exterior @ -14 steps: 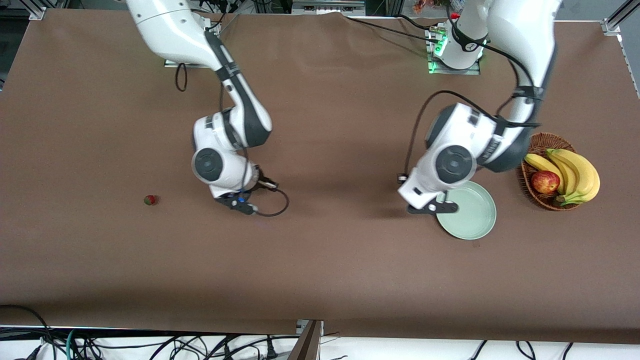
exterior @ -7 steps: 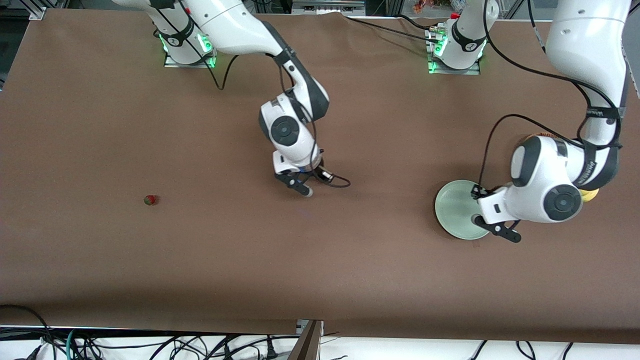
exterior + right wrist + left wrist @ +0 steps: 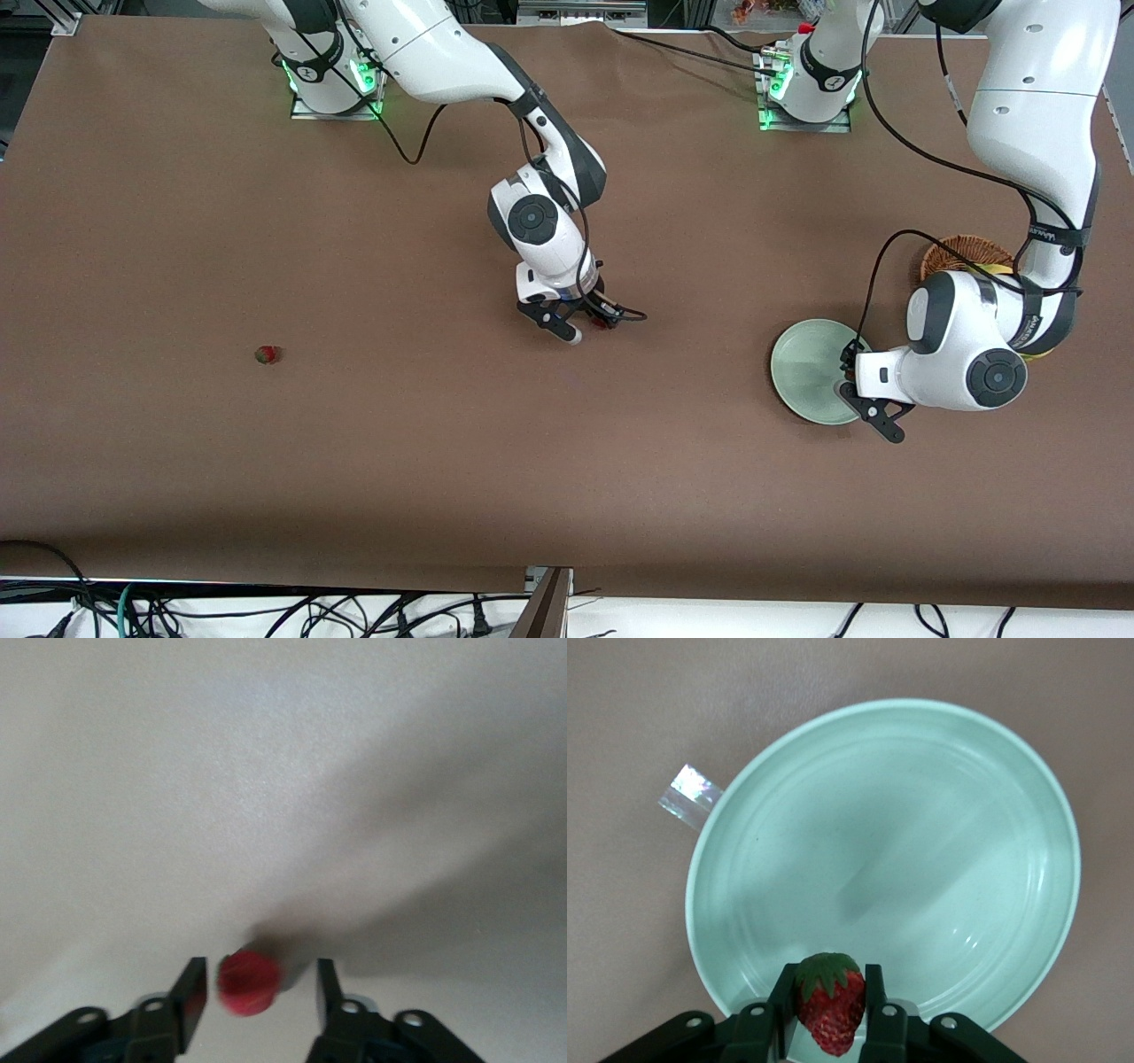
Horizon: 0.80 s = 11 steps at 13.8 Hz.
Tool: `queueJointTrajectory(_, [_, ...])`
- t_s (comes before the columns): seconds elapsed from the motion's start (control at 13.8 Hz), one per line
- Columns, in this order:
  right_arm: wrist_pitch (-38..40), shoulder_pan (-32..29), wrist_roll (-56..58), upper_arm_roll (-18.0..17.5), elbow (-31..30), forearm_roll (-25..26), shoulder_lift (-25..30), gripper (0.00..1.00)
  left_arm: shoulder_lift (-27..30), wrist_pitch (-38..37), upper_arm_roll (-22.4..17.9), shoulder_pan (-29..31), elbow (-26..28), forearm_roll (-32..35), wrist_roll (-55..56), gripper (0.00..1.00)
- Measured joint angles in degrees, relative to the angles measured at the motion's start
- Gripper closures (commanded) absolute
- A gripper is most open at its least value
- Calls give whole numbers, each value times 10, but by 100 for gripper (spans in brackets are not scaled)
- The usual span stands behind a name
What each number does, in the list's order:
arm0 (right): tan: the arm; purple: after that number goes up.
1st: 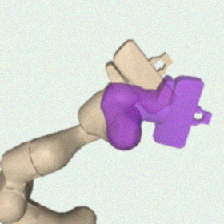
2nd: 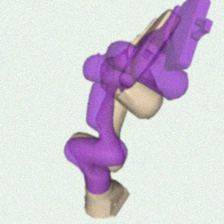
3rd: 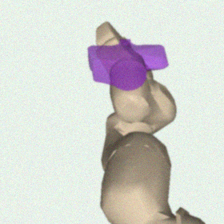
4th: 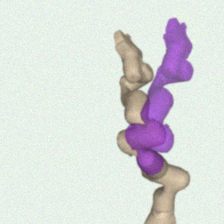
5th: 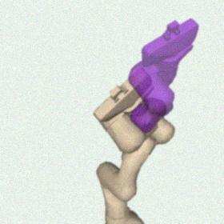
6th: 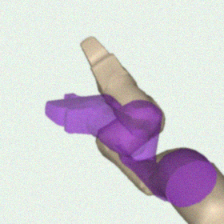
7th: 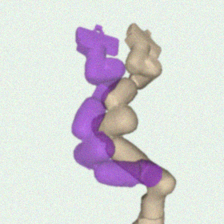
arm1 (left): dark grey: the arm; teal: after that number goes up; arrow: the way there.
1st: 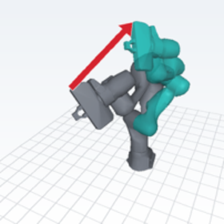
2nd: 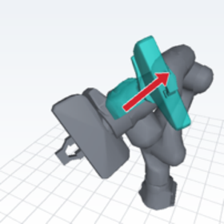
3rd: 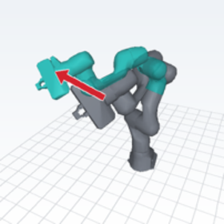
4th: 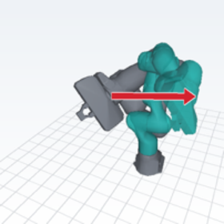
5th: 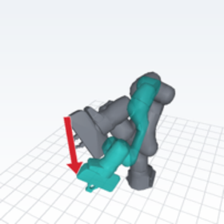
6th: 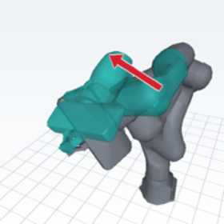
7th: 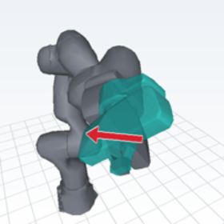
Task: Collect all strawberries into plate
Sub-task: 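Release the strawberry on the plate while the right gripper sets another mid-table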
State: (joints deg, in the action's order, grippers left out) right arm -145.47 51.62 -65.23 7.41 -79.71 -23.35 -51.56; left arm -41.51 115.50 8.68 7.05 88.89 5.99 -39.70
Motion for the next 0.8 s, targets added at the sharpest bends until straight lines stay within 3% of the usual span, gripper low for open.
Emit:
queueJointTrajectory(0.22, [18, -15, 41, 11, 23, 13, 3, 0, -3, 1, 2, 5, 0, 0, -6, 0])
queueJointTrajectory(0.65, [275, -185, 375, 23, 64, 16, 58, 0, 1, -24, 10, 6, -16, 0, -6, 0])
queueJointTrajectory(0.8, [360, -233, 488, 45, 64, 19, 71, 0, 13, -54, 25, 5, -32, 0, 4, 0])
